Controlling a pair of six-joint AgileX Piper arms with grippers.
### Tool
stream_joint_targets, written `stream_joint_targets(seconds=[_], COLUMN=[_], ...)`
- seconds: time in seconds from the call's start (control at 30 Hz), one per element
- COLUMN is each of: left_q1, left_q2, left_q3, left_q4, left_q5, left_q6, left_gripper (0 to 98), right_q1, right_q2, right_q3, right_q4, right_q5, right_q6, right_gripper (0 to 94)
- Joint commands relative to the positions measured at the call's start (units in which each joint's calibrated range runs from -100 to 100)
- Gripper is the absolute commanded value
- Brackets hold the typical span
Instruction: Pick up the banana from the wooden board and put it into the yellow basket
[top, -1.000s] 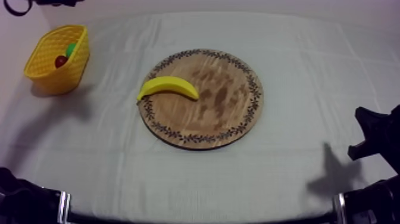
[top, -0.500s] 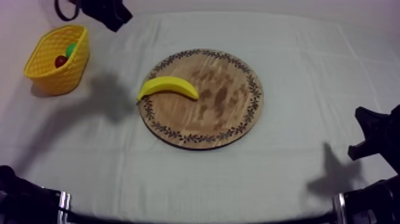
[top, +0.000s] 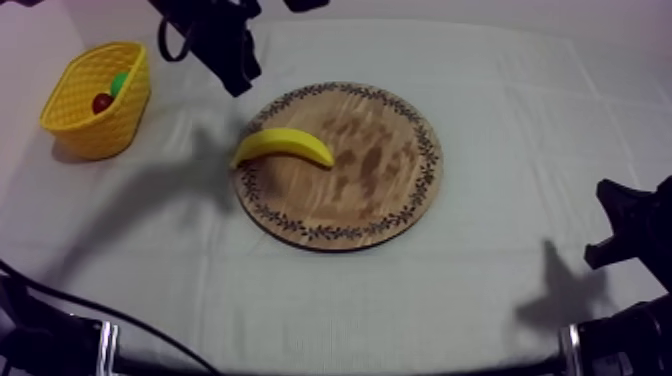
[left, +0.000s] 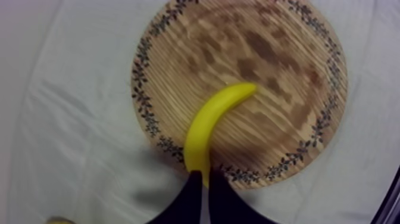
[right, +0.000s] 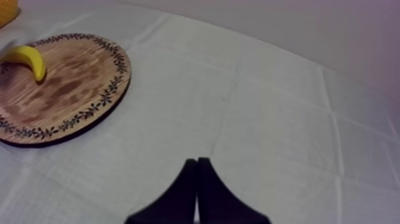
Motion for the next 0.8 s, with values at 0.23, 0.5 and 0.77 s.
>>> stream_joint_targets(seconds=[0.23,0.5,0.77], left_q1=[-0.34,0.27,0.65], left_q2=[2.14,4.83,9.61], left_q3=[1.32,0.07,-1.13], left_q4=[0.11,-1.02,-1.93], left_q5=[-0.61,-0.01,0.03], left_q6=[-0.89,-0.52,-1.23], left_gripper=[66.1,85.0,85.6], right_q1=[0.00,0.00,0.00], right_q2=[0.03,0.03,0.03], right_q3=[-0.03,-0.03,-0.03], right_q4=[0.00,0.00,0.00], right_q5=[-0.01,-0.01,-0.01], right_q6=[0.02,0.02,0.02], right_gripper=[0.2,0.2,0.2])
